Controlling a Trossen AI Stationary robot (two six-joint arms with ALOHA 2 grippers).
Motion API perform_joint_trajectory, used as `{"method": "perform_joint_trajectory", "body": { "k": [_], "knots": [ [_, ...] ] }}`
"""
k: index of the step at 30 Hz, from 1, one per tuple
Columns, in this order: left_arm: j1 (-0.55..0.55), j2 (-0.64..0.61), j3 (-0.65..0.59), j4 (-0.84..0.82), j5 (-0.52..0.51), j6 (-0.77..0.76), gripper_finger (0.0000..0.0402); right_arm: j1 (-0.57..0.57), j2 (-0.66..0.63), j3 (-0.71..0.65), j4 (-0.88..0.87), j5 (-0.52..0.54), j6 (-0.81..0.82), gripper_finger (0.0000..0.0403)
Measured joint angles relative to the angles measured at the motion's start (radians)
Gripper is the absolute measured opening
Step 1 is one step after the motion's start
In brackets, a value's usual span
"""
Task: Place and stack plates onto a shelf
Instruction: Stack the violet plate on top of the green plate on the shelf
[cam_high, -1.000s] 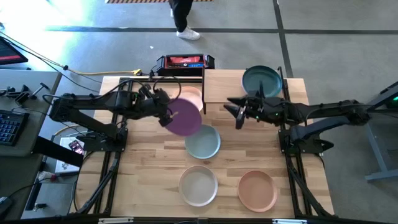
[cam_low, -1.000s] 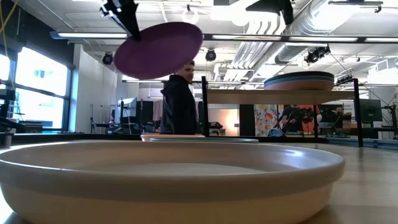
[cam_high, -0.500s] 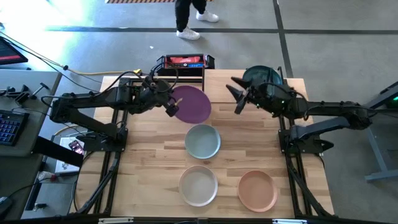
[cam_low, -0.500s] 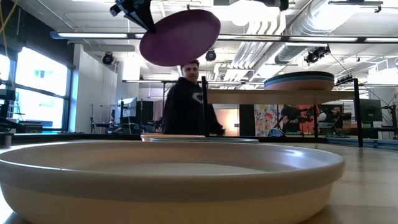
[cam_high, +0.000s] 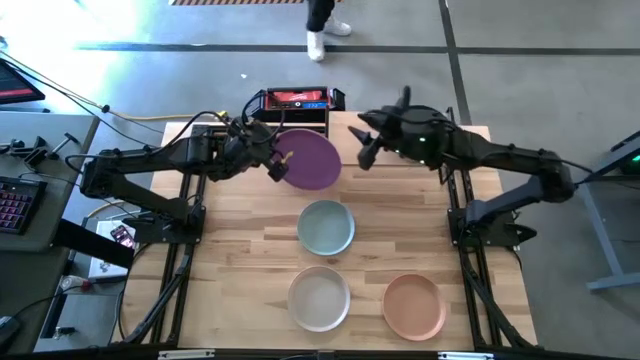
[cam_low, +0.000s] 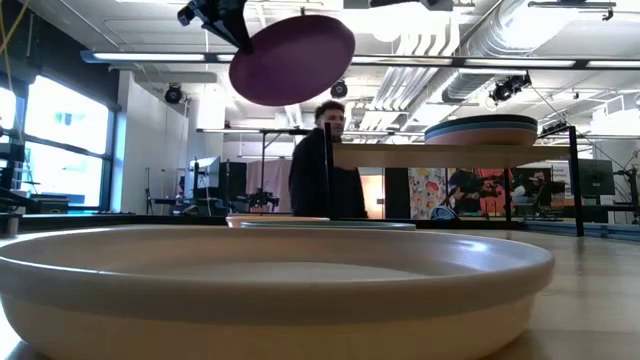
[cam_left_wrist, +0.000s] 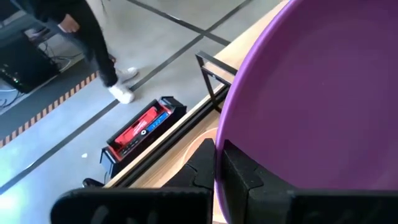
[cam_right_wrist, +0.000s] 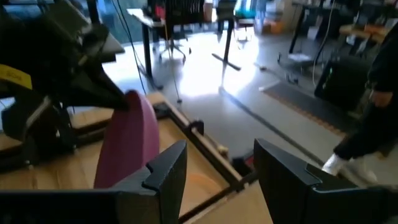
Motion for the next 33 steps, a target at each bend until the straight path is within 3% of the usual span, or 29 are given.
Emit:
{"method": "perform_joint_trajectory", "body": {
  "k": [11, 29, 33],
  "knots": [
    [0.030, 0.002, 0.000, -0.005, -0.006, -0.024, 0.0000, 0.026, 0.200, 0.161, -0.226, 0.008, 0.100, 0.0171],
    [0.042, 0.003, 0.000, 0.055, -0.002, -0.014, 0.0000, 0.043, 0.249, 0.156, -0.254, 0.005, 0.217, 0.0171],
    [0.039, 0.003, 0.000, 0.055, 0.006, 0.009, 0.0000, 0.044, 0.257, 0.156, -0.255, 0.009, 0.217, 0.0154]
  ]
}}
